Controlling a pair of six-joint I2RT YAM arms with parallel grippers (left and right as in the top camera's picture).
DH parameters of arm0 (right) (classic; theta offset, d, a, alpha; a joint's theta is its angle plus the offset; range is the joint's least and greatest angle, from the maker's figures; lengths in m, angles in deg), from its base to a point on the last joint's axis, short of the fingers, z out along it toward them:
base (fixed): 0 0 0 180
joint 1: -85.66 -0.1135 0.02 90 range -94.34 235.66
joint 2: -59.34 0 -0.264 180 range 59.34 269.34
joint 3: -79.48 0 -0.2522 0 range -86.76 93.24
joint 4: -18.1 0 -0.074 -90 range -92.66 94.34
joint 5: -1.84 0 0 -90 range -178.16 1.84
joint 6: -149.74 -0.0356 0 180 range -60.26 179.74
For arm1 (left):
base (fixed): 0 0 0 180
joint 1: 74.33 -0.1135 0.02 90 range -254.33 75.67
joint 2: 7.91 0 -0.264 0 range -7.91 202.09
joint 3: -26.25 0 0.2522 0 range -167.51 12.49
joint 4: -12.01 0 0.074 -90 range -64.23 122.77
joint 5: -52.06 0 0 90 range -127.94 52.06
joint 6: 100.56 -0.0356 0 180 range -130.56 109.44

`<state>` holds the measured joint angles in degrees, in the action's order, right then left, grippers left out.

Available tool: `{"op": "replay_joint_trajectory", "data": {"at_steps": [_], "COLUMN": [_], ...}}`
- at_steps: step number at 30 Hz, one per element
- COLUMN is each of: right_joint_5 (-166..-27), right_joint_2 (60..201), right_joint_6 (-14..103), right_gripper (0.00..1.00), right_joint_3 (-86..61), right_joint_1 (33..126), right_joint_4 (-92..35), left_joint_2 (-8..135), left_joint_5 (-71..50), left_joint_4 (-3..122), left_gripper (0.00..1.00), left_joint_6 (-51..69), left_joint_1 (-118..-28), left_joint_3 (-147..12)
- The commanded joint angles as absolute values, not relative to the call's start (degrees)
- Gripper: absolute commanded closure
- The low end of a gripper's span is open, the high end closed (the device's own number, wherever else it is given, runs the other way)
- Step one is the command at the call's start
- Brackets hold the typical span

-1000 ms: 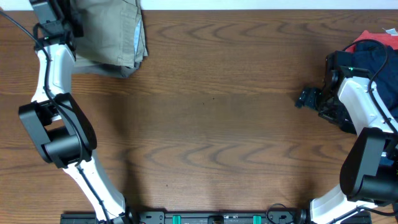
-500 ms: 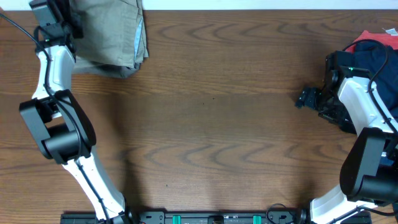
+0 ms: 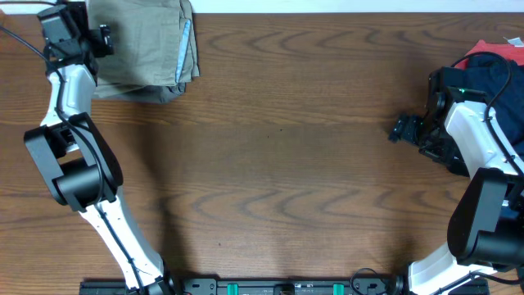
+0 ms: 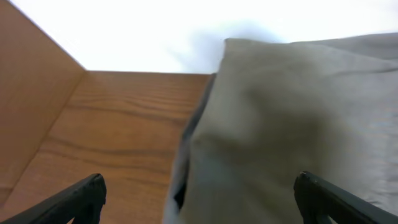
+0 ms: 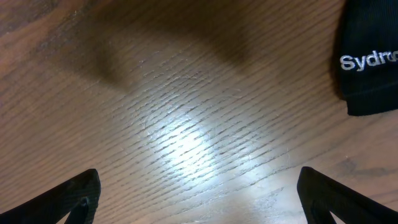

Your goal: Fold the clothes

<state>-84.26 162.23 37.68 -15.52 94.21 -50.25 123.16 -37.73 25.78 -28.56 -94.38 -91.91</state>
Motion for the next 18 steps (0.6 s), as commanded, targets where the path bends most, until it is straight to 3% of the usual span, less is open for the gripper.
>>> {"op": "replay_joint_trajectory", "data": {"at_steps": [1,6,7,8,10,12,14,18], "right_joint_5": [-83.67,-83.67,-83.67,-83.67,-83.67,-83.67,-83.67,-83.67], "right_joint_2": [161.12,161.12,161.12,161.12,161.12,161.12,161.12,161.12], "right_joint_6": [37.7,37.7,37.7,37.7,37.7,37.7,37.7,37.7], "right_gripper": [0.01,0.01,0.01,0.01,0.01,0.01,0.01,0.01], "right_joint_3": [-14.93,-14.93,-14.93,-14.93,-14.93,-14.93,-14.93,-14.93], "right_joint_1": [94.37,94.37,94.37,94.37,94.37,94.37,94.37,94.37], "right_joint_4": [-50.31,-50.31,-50.31,-50.31,-50.31,-50.31,-50.31,-50.31], "left_joint_2": [120.56,117.35,116.8,116.45,116.08,116.14,116.27,116.51], "left_joint_5": [-39.02,-36.57,-35.48,-34.45,-33.07,-32.77,-32.7,-29.77], "left_joint_4": [26.61,29.01,29.82,31.04,34.02,37.54,41.69,46.17], "left_gripper": [0.02,0.02,0.1,0.35,0.71,0.88,0.94,0.94], "left_joint_6": [-26.42,-17.15,-16.35,-15.52,-14.75,-14.64,-14.42,-12.17], "left_joint_1": [-94.17,-93.12,-92.81,-92.48,-91.83,-91.08,-90.54,-89.44], "left_joint_3": [-93.5,-93.5,-93.5,-93.5,-93.5,-93.48,-93.48,-91.43]}}
